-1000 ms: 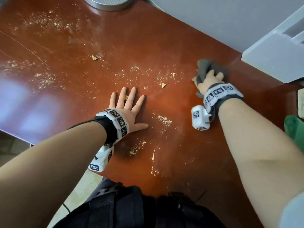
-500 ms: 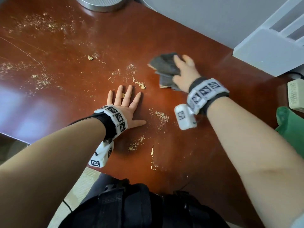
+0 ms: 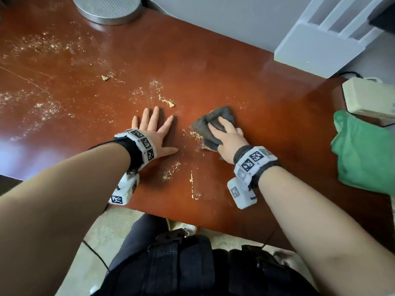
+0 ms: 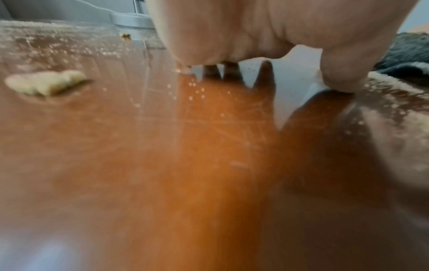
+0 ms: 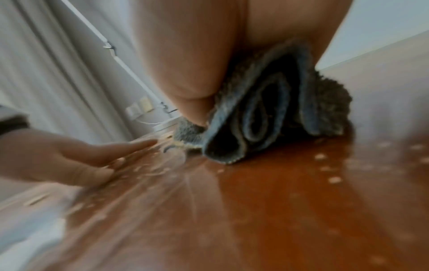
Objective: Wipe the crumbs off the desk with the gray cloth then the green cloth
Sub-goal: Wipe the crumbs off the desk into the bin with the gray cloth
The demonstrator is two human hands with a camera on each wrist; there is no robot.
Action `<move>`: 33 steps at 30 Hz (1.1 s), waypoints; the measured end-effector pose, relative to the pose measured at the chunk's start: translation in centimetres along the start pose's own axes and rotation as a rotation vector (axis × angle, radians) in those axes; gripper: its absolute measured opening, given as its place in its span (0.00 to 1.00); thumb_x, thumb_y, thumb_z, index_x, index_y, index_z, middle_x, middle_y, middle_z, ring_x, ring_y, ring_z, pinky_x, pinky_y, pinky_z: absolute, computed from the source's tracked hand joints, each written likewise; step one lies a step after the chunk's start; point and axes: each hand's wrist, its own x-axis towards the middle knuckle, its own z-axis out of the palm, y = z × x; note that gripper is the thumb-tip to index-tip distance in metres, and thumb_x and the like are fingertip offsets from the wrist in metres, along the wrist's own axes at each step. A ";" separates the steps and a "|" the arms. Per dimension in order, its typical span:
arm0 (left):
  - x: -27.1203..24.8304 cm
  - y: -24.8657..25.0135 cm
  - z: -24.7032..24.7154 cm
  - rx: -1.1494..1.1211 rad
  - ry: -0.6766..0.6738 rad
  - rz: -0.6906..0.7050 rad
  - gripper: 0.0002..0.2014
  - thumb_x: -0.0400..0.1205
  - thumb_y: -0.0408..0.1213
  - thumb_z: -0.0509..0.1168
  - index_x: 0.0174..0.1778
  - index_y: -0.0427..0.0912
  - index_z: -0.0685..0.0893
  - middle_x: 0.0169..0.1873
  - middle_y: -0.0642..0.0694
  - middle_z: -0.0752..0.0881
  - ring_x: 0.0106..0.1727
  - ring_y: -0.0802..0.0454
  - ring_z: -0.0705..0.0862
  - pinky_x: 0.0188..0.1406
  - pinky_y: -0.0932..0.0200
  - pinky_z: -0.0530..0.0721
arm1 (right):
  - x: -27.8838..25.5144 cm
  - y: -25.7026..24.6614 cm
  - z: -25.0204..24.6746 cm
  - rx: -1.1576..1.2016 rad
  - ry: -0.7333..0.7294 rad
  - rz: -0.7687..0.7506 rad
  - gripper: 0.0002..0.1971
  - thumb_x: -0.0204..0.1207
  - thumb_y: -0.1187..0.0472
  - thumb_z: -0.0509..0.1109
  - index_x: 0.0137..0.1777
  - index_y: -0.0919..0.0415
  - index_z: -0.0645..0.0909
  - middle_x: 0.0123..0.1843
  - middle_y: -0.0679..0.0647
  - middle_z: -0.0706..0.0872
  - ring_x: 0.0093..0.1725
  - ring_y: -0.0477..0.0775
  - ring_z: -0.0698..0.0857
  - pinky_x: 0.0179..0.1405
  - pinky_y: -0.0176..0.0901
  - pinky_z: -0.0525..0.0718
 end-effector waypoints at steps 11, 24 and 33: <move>-3.6 -4.3 2.8 -0.129 0.031 -0.283 0.50 0.72 0.73 0.54 0.80 0.57 0.32 0.80 0.43 0.30 0.81 0.40 0.33 0.80 0.40 0.39 | -5.6 8.7 -4.7 0.160 0.471 0.232 0.26 0.77 0.73 0.54 0.72 0.55 0.75 0.77 0.54 0.65 0.73 0.61 0.65 0.75 0.43 0.62; -2.8 -4.7 2.2 -0.094 0.001 -0.213 0.51 0.70 0.77 0.50 0.79 0.57 0.29 0.79 0.46 0.28 0.81 0.39 0.32 0.77 0.31 0.41 | -5.5 3.3 0.0 0.130 0.237 0.459 0.42 0.78 0.39 0.59 0.82 0.44 0.35 0.85 0.54 0.42 0.81 0.67 0.52 0.75 0.63 0.62; -2.3 -5.3 2.6 -0.068 0.072 -0.154 0.52 0.68 0.78 0.47 0.80 0.56 0.31 0.80 0.47 0.30 0.81 0.40 0.33 0.77 0.32 0.40 | -4.7 2.9 -0.3 0.206 0.389 0.287 0.31 0.80 0.64 0.61 0.80 0.46 0.57 0.74 0.61 0.64 0.63 0.66 0.78 0.63 0.55 0.79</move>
